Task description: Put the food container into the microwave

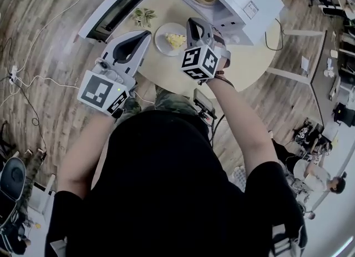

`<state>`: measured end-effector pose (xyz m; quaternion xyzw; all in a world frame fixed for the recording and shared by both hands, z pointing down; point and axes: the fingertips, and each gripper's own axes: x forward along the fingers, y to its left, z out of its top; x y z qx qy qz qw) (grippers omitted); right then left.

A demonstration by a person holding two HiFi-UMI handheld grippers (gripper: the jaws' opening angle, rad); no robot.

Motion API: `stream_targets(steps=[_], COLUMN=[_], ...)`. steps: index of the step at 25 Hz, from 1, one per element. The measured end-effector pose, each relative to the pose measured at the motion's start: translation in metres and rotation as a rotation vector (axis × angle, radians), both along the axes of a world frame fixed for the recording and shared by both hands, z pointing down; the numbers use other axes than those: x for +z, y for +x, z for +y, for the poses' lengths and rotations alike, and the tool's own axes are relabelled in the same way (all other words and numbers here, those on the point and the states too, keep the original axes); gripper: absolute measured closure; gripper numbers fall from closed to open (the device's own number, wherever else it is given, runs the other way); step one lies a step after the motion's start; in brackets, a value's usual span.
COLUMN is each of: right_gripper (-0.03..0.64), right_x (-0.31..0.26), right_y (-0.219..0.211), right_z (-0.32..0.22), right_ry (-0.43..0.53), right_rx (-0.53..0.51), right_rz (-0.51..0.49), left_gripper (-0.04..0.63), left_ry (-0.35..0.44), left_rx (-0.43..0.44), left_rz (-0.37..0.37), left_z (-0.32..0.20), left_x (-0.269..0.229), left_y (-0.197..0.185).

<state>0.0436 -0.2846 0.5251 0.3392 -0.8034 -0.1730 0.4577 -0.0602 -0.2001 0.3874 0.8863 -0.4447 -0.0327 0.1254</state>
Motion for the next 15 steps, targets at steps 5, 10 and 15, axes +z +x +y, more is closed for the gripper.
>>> stream_targets(steps=[5, 10, 15], right_gripper=[0.604, 0.604, 0.604], right_x=[-0.035, -0.082, -0.136], right_y=[0.023, 0.045, 0.049], right_z=[0.028, 0.047, 0.068], right_ry=[0.018, 0.043, 0.095], right_rx=[0.113, 0.256, 0.312], right_rz=[-0.111, -0.324, -0.507], left_gripper=[0.577, 0.577, 0.577], left_ry=[0.064, 0.15, 0.212], left_rx=[0.05, 0.075, 0.098], left_rz=[-0.021, -0.032, -0.032], left_z=[0.001, 0.007, 0.016], left_x=[-0.024, -0.054, -0.079], left_y=[0.018, 0.034, 0.041])
